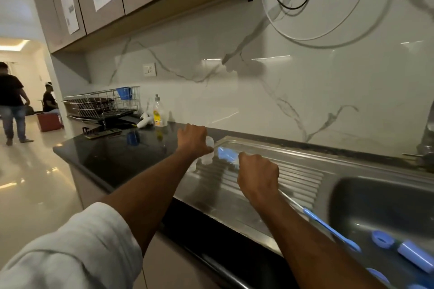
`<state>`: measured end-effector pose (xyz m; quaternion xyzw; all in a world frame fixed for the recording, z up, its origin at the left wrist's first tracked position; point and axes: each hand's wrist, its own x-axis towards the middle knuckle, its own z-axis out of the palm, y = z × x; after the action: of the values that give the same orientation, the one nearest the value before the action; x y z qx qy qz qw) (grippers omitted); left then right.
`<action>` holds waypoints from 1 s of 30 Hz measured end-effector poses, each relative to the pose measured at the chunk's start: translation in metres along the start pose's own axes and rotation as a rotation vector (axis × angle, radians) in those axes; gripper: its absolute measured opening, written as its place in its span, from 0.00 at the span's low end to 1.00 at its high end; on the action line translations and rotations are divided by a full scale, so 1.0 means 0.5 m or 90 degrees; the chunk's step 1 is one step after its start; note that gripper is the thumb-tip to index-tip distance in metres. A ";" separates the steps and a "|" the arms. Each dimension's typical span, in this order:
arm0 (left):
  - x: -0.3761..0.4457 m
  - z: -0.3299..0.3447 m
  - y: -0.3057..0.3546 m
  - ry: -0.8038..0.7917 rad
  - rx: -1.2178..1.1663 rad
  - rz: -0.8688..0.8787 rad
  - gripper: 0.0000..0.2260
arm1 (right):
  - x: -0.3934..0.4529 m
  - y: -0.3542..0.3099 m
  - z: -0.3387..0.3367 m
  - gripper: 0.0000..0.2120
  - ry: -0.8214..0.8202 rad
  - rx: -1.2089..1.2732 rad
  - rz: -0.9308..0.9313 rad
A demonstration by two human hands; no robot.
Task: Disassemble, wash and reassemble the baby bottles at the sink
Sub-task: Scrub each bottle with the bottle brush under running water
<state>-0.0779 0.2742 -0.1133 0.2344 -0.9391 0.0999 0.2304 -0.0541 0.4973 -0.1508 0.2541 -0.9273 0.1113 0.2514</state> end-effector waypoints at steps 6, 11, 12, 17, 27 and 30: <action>0.010 0.006 -0.014 0.000 -0.003 -0.028 0.25 | 0.002 0.016 0.006 0.12 0.025 0.010 0.013; 0.007 0.017 -0.016 -0.008 -0.004 -0.037 0.25 | 0.006 0.015 0.011 0.13 0.020 0.017 0.010; 0.006 0.017 -0.017 -0.008 -0.003 -0.037 0.25 | 0.005 0.016 0.012 0.13 0.018 0.018 0.010; 0.006 0.019 -0.020 -0.011 -0.007 -0.043 0.26 | 0.006 0.021 0.014 0.13 0.017 0.017 0.014; 0.008 0.003 -0.018 -0.017 0.011 -0.003 0.34 | 0.008 0.023 0.015 0.13 -0.001 0.025 0.022; 0.010 -0.002 -0.023 -0.015 0.008 0.004 0.34 | 0.008 0.023 0.017 0.12 0.006 0.028 0.022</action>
<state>-0.0757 0.2623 -0.1088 0.2339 -0.9419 0.1038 0.2175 -0.0666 0.5025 -0.1566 0.2431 -0.9276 0.1372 0.2482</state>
